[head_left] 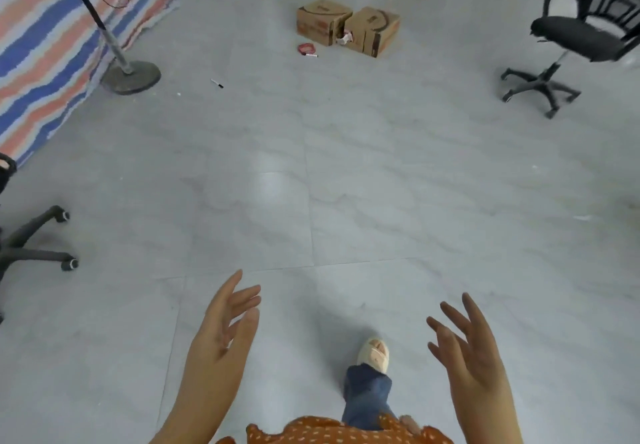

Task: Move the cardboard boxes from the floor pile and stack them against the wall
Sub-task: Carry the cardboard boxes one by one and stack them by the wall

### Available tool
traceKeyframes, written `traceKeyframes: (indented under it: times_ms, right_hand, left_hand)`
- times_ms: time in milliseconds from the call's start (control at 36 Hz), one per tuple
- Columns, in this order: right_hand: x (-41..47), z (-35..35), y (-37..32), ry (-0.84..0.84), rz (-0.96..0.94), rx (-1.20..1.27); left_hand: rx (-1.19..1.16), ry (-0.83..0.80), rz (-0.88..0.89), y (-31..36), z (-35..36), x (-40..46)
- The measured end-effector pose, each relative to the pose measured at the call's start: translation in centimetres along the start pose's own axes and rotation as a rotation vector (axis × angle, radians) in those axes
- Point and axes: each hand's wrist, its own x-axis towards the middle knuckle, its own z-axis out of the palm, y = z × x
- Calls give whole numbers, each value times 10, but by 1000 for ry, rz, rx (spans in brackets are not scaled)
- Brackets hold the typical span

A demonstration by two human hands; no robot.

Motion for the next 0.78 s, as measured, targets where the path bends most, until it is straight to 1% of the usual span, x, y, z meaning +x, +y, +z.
traceKeyframes:
  times_ms: [83,167,278,528,667,778]
  right_hand:
    - [64,-22,-19,9,-23,-18]
    - [127,-40,-35,12,-46,-21]
    - [200,-46,-43,-22,-41,-35]
    - [339,-16,-55,-73,5,-70]
    - [432,12,-70,-22,4,-85]
    - [507,42,-97,13,10,-57]
  left_hand:
    - [-18,-7,25,24,53,42]
    - [-16,-47,43,45,102,82]
    - [-8,-63,15,65,149,129]
    - [16,19,11,88,197,256]
    - [9,-2,1,100,223,360]
    - [14,-38,27,126,235,453]
